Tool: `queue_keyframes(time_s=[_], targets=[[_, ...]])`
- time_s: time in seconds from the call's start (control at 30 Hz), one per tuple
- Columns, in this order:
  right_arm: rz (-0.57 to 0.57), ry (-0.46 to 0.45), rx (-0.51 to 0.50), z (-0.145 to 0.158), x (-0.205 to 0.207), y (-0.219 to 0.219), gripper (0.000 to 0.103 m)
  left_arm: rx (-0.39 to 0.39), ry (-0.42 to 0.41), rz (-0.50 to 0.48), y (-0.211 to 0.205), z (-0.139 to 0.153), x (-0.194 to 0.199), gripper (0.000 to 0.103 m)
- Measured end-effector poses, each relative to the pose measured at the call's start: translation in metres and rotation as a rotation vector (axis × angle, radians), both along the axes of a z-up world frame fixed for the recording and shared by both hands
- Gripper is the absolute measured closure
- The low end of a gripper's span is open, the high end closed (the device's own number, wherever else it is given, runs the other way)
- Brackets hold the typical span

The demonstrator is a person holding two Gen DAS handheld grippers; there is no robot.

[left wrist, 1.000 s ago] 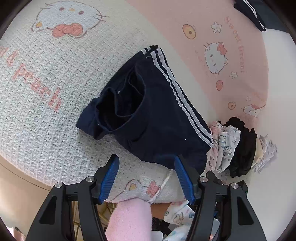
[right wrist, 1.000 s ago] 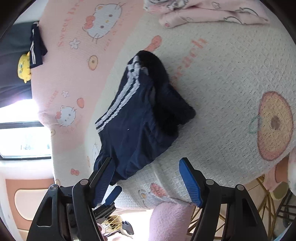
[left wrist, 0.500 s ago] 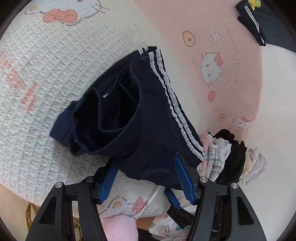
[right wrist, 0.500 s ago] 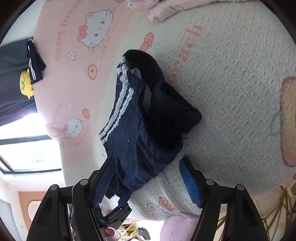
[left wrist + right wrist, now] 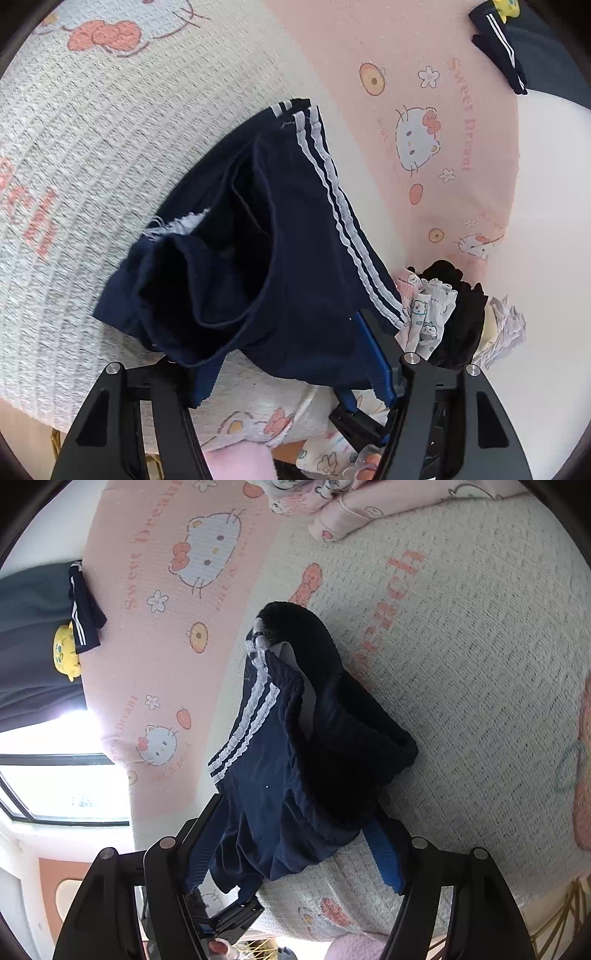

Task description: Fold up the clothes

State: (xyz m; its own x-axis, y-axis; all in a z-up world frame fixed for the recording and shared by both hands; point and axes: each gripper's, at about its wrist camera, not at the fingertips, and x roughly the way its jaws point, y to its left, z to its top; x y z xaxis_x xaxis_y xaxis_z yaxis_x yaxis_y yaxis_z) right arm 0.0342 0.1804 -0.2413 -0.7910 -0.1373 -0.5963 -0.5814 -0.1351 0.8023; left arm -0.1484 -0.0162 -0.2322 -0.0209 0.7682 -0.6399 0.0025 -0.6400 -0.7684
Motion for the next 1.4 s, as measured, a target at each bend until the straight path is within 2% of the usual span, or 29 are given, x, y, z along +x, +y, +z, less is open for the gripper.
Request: queue_keyframes(time_s=[0.07,0.1,0.13,0.17,0.2,0.23,0.27,0.4,0.6,0.7,0.77,0.83,0.87,0.9,0.97,1.0,1.03,1.07,1.2,1.4], targets=[[0.021,-0.05,0.064,0.005,-0.002,-0.001,0.036,-0.037,0.023,0.024,-0.003,0.003,-0.002,0.039],[0.031,-0.075,0.097,0.008,-0.003,-0.001,0.048,-0.063,0.037,0.041,-0.005,0.004,-0.002,0.039],[0.041,-0.1,0.129,0.01,-0.004,-0.001,0.057,-0.095,0.049,0.059,-0.007,0.006,-0.003,0.045],[0.052,-0.125,0.161,0.013,-0.004,-0.001,0.075,-0.135,0.058,0.082,-0.008,0.008,-0.003,0.057],[0.06,-0.142,0.178,0.013,-0.004,-0.001,0.084,-0.175,0.058,0.099,-0.009,0.009,-0.004,0.065],[0.068,-0.157,0.193,0.013,-0.004,-0.001,0.085,-0.205,0.046,0.106,-0.009,0.009,-0.005,0.076],[0.061,-0.15,0.184,0.013,-0.001,0.0,0.085,-0.214,0.036,0.112,-0.01,0.007,-0.006,0.081],[0.074,-0.158,0.178,0.013,0.002,0.001,0.09,-0.223,0.041,0.127,-0.015,0.006,-0.007,0.09],[0.081,-0.159,0.172,0.011,0.004,0.006,0.091,-0.222,0.032,0.148,-0.025,0.007,-0.005,0.09],[0.083,-0.153,0.178,0.011,0.001,0.009,0.091,-0.234,0.051,0.134,-0.024,0.008,-0.007,0.09],[0.098,-0.135,0.196,0.013,0.001,0.008,0.083,-0.274,0.082,0.086,-0.016,0.011,-0.007,0.089],[0.107,-0.117,0.202,0.018,0.0,0.008,0.064,-0.33,0.119,-0.001,-0.002,0.018,-0.009,0.089],[0.11,-0.105,0.204,0.022,0.0,0.008,0.045,-0.357,0.138,-0.045,0.004,0.022,-0.01,0.087],[0.115,-0.099,0.22,0.029,0.001,0.007,0.036,-0.385,0.157,-0.088,0.011,0.026,-0.011,0.083],[0.14,-0.123,0.286,0.042,0.003,0.002,0.035,-0.386,0.171,-0.125,0.017,0.034,-0.011,0.059],[0.155,-0.144,0.325,0.048,0.004,0.0,0.034,-0.375,0.173,-0.133,0.018,0.038,-0.01,0.052],[0.166,-0.171,0.374,0.055,0.007,-0.004,0.033,-0.363,0.18,-0.131,0.018,0.044,-0.009,0.04],[0.174,-0.185,0.419,0.061,0.009,-0.007,0.032,-0.356,0.198,-0.126,0.018,0.051,-0.006,0.036],[0.215,-0.261,0.558,0.08,0.008,-0.02,0.032,-0.372,0.29,-0.177,0.024,0.076,0.003,0.035],[0.283,-0.305,0.779,0.099,0.014,-0.042,0.032,-0.485,0.45,-0.214,0.023,0.099,0.013,0.035]])
